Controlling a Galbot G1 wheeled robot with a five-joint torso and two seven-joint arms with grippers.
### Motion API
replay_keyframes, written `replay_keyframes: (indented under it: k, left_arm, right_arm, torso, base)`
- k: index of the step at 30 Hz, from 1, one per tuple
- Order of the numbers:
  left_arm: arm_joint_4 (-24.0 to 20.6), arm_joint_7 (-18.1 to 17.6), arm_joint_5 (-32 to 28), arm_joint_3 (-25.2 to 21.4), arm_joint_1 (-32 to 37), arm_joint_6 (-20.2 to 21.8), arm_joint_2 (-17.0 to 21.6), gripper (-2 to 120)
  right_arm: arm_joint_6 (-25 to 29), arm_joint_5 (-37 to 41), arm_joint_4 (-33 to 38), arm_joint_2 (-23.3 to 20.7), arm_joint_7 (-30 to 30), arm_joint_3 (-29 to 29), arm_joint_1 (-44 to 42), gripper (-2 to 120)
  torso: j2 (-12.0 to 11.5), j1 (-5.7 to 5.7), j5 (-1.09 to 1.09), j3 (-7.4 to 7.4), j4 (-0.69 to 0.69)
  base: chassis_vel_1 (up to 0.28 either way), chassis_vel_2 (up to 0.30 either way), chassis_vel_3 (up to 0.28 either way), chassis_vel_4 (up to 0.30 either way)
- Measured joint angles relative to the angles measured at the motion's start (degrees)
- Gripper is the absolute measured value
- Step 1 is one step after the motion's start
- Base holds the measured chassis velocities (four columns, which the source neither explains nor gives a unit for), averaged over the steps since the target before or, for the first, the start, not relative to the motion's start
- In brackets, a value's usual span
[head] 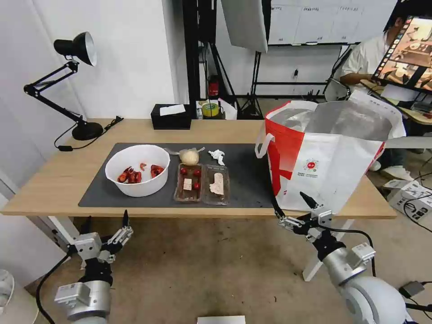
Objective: Pick up the trash from the table and place it into the takeout bag.
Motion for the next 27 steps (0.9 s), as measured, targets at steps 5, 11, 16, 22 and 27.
replay_keyframes:
  k: [5,11,16,22,27]
  left_arm:
    - [0.2,0.0,0.0,0.1,-0.1,0.0,0.0,100]
    - [0.4,0.1,0.3,0.2,-0.1,-0.3,0.0,100]
    - [0.7,0.2,0.5,0.3,0.0,-0.8,0.0,100]
    - [1.2,0.3,0.3,0.5,-0.1,-1.6,0.1,100]
    - [2.7,0.4,0.1,2.6,-1.8,-1.3,2.2,100]
  right_arm:
    - [0.3,-0.5,-0.4,0.0,-0.1,-0.2,-0.2,100]
    - [0.3,-0.8,-0.5,0.1,-0.2,-0.5,-0.4,100]
    - [-2.0,5.6,1.1,0.0,0.3,-1.4,-0.5,100]
    - [-6.8,17.8,3.8,-1.1,1.9,-3.3,0.6,100]
    - [-12.9,35.0,7.9,-2.6,7.8,-5.7,2.5,100]
  torso:
    - [0.0,0.00,0.00,0.00,0.00]
    - [0.0,0.00,0.00,0.00,0.00]
    - [0.0,0.00,0.00,0.00,0.00]
    - [0.0,0.00,0.00,0.00,0.00]
    - [0.0,0.00,-0.01,0.00,-0.01]
  base:
    - [0.000,0.000,0.000,0.000]
    - [0.000,0.000,0.000,0.000]
    - [0.000,0.000,0.000,0.000]
    - [0.000,0.000,0.000,0.000]
    - [0.000,0.000,0.000,0.000]
